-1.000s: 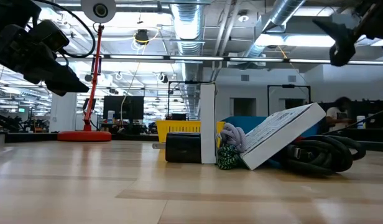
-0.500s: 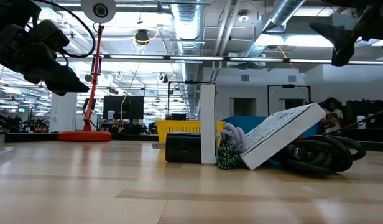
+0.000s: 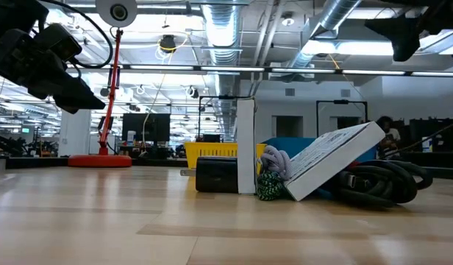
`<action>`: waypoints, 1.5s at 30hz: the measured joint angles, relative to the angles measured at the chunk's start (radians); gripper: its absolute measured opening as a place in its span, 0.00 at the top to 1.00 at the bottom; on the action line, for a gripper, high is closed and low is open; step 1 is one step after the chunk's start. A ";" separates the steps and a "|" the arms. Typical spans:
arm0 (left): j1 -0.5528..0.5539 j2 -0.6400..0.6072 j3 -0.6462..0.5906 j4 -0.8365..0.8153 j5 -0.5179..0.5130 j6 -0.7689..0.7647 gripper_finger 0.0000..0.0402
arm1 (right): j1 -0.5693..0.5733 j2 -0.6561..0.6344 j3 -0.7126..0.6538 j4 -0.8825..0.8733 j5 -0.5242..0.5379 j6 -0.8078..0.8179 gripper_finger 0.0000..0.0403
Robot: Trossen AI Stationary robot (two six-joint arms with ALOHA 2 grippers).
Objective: Pick and place items into bin
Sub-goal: Put the right white cardreader box into the dark blue bin
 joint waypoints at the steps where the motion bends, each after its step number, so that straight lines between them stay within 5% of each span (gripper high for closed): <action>1: 0.000 0.000 0.000 0.000 0.000 0.000 0.47 | -0.001 0.023 0.016 -0.025 0.000 0.053 0.41; 11: 0.000 0.000 0.000 0.000 0.000 0.000 0.47 | -0.001 0.241 0.060 -0.217 -0.090 0.615 0.41; 19: 0.000 0.000 0.000 0.000 0.000 0.000 0.47 | 0.020 0.453 0.058 -0.237 -0.140 0.870 0.41; 33: 0.000 0.000 0.000 0.000 0.000 0.000 0.47 | 0.004 0.671 0.058 -0.079 -0.194 1.109 0.41; 45: 0.000 0.000 0.000 0.000 0.000 0.000 0.47 | -0.007 0.896 0.058 0.148 -0.267 1.136 0.41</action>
